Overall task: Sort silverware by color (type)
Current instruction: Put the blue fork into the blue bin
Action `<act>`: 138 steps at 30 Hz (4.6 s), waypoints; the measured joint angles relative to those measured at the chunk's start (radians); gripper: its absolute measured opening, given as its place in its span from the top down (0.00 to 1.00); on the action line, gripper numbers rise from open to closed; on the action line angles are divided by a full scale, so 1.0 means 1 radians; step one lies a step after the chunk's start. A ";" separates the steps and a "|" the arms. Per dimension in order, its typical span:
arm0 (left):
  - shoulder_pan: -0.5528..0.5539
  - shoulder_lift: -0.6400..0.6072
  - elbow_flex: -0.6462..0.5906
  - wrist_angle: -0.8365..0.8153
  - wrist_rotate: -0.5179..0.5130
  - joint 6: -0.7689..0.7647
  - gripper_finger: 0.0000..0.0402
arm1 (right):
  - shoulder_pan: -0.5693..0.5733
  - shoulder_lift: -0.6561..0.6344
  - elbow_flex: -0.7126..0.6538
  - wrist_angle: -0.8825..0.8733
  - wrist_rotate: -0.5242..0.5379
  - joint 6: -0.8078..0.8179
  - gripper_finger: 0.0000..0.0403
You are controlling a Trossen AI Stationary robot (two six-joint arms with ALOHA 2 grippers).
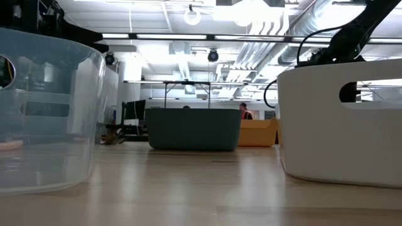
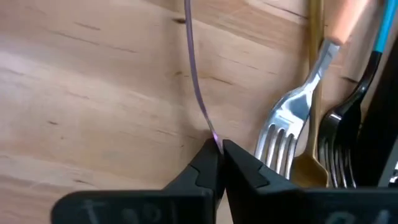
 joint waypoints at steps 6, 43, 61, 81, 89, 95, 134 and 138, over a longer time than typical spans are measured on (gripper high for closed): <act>0.000 0.000 0.000 0.000 0.000 0.000 0.44 | 0.017 -0.001 0.001 -0.004 -0.006 -0.003 0.99; 0.000 0.000 0.000 0.000 0.000 0.000 0.44 | 0.315 -0.197 0.317 -0.373 0.249 0.056 1.00; 0.000 0.000 0.000 0.000 0.000 0.000 0.44 | 0.629 -0.669 -0.128 0.695 0.100 -0.265 1.00; 0.000 0.000 0.001 0.175 0.000 -0.062 0.44 | 0.740 -0.432 -0.151 1.013 0.037 -0.309 1.00; 0.000 0.083 0.001 0.358 -0.099 -0.132 0.44 | 0.725 -0.300 -0.131 1.118 0.080 -0.294 1.00; 0.000 0.316 0.020 0.485 -0.110 -0.149 0.44 | 0.714 -0.185 -0.049 1.179 0.061 -0.345 1.00; 0.094 1.495 0.461 1.117 0.236 0.064 0.44 | 0.633 0.317 0.115 1.550 -0.202 -0.400 1.00; 0.094 1.537 0.530 1.068 0.204 0.060 0.44 | 0.636 0.328 0.150 1.507 -0.202 -0.409 1.00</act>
